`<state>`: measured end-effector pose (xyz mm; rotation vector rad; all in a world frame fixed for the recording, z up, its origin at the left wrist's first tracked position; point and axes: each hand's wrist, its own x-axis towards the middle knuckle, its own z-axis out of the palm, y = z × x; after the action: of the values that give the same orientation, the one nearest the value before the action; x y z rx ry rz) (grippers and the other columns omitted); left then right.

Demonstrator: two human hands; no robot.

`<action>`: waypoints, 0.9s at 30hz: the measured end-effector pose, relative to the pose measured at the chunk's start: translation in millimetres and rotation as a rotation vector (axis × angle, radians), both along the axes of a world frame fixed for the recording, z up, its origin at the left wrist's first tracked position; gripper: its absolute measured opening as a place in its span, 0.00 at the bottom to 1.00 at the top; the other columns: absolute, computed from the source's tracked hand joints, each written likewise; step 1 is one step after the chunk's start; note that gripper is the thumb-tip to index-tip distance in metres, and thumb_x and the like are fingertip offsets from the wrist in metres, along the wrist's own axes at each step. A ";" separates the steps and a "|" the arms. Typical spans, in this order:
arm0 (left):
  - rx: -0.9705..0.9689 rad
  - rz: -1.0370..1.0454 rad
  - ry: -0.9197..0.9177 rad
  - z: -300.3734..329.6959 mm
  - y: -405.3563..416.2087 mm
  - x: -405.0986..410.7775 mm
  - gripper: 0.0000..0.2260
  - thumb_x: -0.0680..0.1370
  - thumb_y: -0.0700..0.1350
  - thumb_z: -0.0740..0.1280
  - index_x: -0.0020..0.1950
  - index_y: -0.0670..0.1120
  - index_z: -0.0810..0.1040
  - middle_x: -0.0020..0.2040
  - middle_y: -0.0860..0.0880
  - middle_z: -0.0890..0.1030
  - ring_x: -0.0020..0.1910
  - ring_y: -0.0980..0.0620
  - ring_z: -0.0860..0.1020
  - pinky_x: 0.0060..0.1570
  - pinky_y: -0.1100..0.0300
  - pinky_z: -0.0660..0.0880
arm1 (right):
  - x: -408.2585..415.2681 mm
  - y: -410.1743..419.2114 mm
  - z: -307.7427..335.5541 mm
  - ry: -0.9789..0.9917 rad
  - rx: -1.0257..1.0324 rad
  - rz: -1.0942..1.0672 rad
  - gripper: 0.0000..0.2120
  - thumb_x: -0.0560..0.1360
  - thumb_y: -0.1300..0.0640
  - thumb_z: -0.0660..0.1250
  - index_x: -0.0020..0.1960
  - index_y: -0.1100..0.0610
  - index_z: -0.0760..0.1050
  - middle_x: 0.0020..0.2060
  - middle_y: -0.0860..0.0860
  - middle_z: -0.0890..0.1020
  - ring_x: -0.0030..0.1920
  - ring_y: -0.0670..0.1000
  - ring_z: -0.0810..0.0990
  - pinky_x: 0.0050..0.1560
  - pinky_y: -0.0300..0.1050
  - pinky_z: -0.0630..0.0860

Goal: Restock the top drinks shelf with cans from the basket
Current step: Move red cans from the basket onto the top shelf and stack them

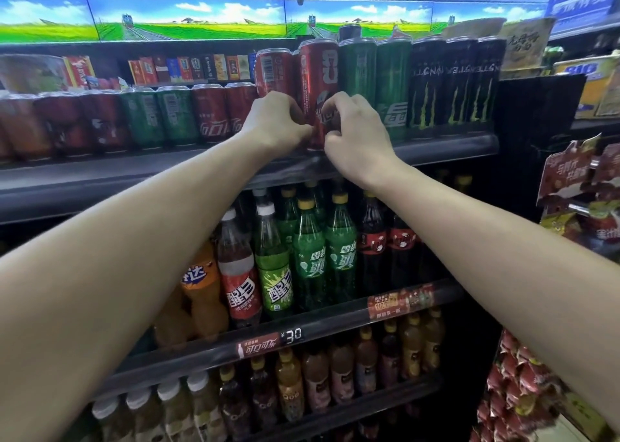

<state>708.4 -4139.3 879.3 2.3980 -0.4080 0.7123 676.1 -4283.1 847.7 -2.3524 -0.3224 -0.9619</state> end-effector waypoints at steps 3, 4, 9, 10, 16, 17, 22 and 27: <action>0.066 0.007 -0.038 -0.6 3.3 -9.2 0.08 0.80 0.45 0.72 0.55 0.42 0.85 0.50 0.48 0.82 0.50 0.50 0.79 0.50 0.59 0.72 | -1.5 0.3 -6.6 -0.052 0.033 0.003 0.17 0.76 0.63 0.62 0.64 0.56 0.73 0.58 0.53 0.75 0.55 0.54 0.76 0.56 0.49 0.75; 0.077 0.017 -0.078 -2.3 6.5 -13.6 0.07 0.80 0.44 0.72 0.54 0.42 0.85 0.50 0.48 0.83 0.50 0.50 0.79 0.51 0.59 0.74 | -3.3 1.1 -10.3 -0.098 0.066 0.014 0.16 0.75 0.64 0.63 0.63 0.57 0.74 0.56 0.53 0.76 0.54 0.54 0.77 0.55 0.50 0.76; 0.010 0.026 -0.405 -38.2 33.2 -42.1 0.02 0.75 0.39 0.70 0.47 0.43 0.80 0.46 0.47 0.81 0.45 0.50 0.79 0.49 0.56 0.78 | -21.9 19.0 -52.4 -0.229 0.186 0.158 0.09 0.72 0.65 0.65 0.52 0.58 0.74 0.45 0.52 0.77 0.43 0.52 0.76 0.46 0.51 0.77; 0.006 0.020 -0.458 -51.8 38.2 -50.3 0.03 0.74 0.38 0.70 0.47 0.42 0.78 0.46 0.47 0.79 0.44 0.50 0.77 0.46 0.59 0.76 | -26.6 24.4 -67.2 -0.190 0.186 0.193 0.09 0.72 0.65 0.65 0.52 0.58 0.74 0.44 0.51 0.77 0.42 0.51 0.76 0.46 0.52 0.77; 0.132 -0.021 -0.230 -195.8 66.9 -102.1 0.05 0.75 0.39 0.69 0.48 0.42 0.75 0.46 0.48 0.74 0.43 0.49 0.74 0.43 0.54 0.73 | -54.1 54.9 -192.5 0.154 0.158 0.371 0.06 0.73 0.61 0.65 0.50 0.56 0.74 0.43 0.50 0.78 0.43 0.52 0.76 0.44 0.56 0.77; 0.153 -0.025 -0.127 -227.9 72.8 -109.2 0.05 0.75 0.40 0.69 0.49 0.43 0.75 0.47 0.48 0.74 0.44 0.48 0.74 0.44 0.51 0.74 | -58.1 59.5 -217.9 0.234 0.151 0.386 0.06 0.74 0.61 0.65 0.50 0.56 0.74 0.43 0.50 0.78 0.44 0.53 0.77 0.45 0.56 0.77; 0.148 0.071 0.343 -375.8 99.1 -151.7 0.08 0.78 0.45 0.70 0.56 0.47 0.76 0.50 0.49 0.77 0.48 0.48 0.77 0.48 0.47 0.77 | -81.6 77.2 -350.0 0.657 0.166 0.360 0.08 0.77 0.60 0.66 0.55 0.53 0.74 0.45 0.48 0.80 0.45 0.51 0.80 0.45 0.51 0.80; 0.109 0.146 0.709 -488.0 128.9 -192.6 0.09 0.78 0.45 0.71 0.57 0.45 0.77 0.47 0.48 0.77 0.49 0.46 0.78 0.49 0.52 0.75 | -116.8 84.2 -470.6 1.029 0.151 0.260 0.08 0.78 0.60 0.66 0.56 0.53 0.73 0.44 0.50 0.81 0.45 0.53 0.82 0.45 0.49 0.79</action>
<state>515.8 -4010.3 391.3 2.6013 0.0282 -0.1338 559.3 -4198.9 377.2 -2.2568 -0.1180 0.3737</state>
